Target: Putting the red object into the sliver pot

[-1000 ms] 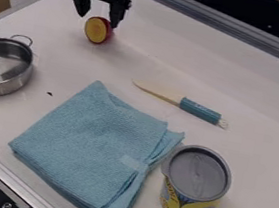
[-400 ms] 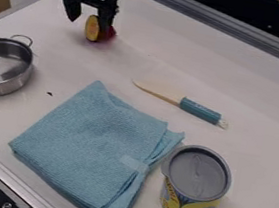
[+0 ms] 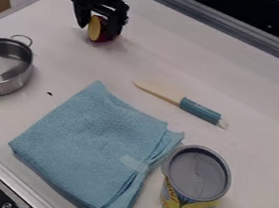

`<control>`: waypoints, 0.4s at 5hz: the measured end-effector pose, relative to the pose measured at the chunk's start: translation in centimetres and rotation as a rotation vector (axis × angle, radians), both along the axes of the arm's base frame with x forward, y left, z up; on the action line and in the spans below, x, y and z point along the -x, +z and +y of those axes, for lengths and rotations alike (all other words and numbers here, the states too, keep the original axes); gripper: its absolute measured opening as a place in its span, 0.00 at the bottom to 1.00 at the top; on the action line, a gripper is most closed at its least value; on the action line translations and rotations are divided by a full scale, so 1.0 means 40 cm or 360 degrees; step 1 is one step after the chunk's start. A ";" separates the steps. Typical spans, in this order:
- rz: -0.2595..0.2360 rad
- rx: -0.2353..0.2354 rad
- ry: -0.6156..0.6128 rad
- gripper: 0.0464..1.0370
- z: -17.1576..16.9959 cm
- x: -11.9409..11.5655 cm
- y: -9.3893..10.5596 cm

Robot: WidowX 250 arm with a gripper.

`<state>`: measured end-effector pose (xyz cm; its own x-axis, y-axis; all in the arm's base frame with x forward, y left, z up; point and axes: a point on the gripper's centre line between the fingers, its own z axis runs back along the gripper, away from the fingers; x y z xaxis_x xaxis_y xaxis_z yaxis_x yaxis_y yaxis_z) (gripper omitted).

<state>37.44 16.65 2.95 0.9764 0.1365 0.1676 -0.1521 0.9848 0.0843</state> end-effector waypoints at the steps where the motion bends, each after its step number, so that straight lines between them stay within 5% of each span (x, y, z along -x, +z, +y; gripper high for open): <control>1: 0.0014 -0.0020 0.0003 0.96 -0.007 -0.006 -0.021; 2: 0.0023 -0.0045 0.0006 0.93 -0.011 -0.010 -0.031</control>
